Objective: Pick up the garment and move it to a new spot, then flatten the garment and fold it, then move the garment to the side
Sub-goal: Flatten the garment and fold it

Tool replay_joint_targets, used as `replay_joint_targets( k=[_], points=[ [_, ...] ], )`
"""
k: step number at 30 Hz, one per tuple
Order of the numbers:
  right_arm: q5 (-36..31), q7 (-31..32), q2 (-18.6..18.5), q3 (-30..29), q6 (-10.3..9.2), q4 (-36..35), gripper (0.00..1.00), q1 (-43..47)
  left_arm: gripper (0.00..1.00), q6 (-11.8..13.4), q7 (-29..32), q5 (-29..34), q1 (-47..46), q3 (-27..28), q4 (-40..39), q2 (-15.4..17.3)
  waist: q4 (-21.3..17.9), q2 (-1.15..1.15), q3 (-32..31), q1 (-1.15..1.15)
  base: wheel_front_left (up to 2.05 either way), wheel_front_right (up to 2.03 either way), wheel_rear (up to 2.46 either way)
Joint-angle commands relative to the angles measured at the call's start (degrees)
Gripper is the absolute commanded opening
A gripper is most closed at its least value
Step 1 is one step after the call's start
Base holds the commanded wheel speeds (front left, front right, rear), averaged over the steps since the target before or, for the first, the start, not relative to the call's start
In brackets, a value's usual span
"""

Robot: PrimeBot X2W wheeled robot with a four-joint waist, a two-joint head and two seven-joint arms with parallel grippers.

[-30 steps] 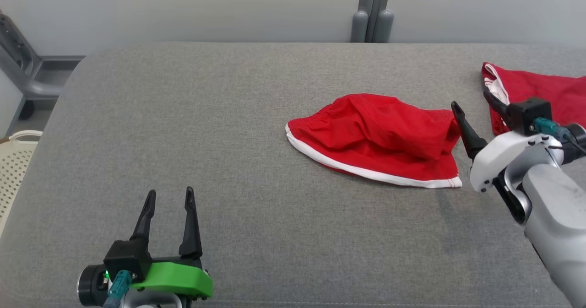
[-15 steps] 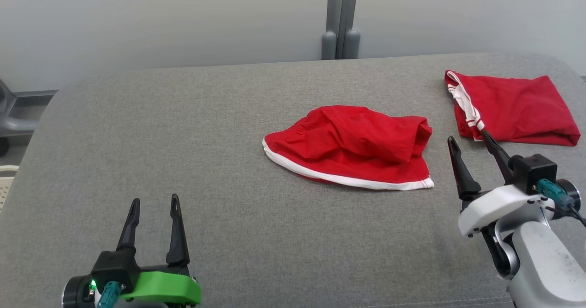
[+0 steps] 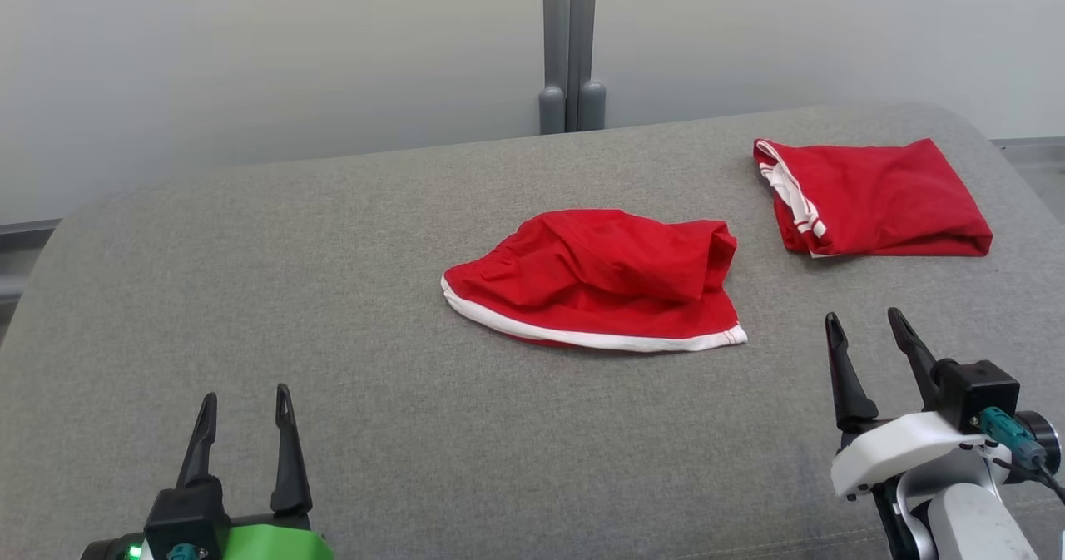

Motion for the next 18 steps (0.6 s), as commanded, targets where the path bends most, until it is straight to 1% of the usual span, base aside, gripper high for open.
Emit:
replay_joint_targets(
  k=[1, 4, 8, 10, 18],
  points=[
    [-0.89, 0.44, 0.34, -0.50, -0.08, -0.79, 1.00, 1.27, 1.00, 0.12, -0.16, 0.74, 0.92, 0.38, 0.45, 0.92, -0.54, 0.00, -0.44, 0.00, 0.00, 0.00, 0.00],
    [-1.87, 1.40, 1.10, -0.93, -0.08, -2.01, 1.00, 2.60, 1.00, -0.06, -0.16, 1.48, 1.38, 0.43, 1.16, 1.52, -0.68, 0.00, -0.59, 0.00, 0.00, 0.00, 0.00],
    [-2.20, 2.59, 1.72, -1.14, -0.08, -3.14, 1.00, 3.72, 1.00, -1.90, -0.16, 0.42, 1.62, 0.20, 1.39, 1.90, -0.55, 0.00, -0.65, 0.00, 0.00, 0.00, 0.00],
    [-2.29, 2.97, 1.97, -1.30, -0.08, -3.50, 1.00, 4.01, 1.00, -2.30, -0.16, 0.02, 1.65, 0.37, 1.32, 1.90, -0.43, 0.00, -0.64, 0.00, 0.00, 0.00, 0.00],
    [-2.27, 3.61, 2.50, -1.75, -0.08, -4.19, 1.00, 4.80, 1.00, -2.70, -0.16, -0.07, 1.75, 0.40, 1.05, 1.83, -0.19, 0.00, -0.66, 0.00, 0.00, 0.00, 0.00]
  ],
)
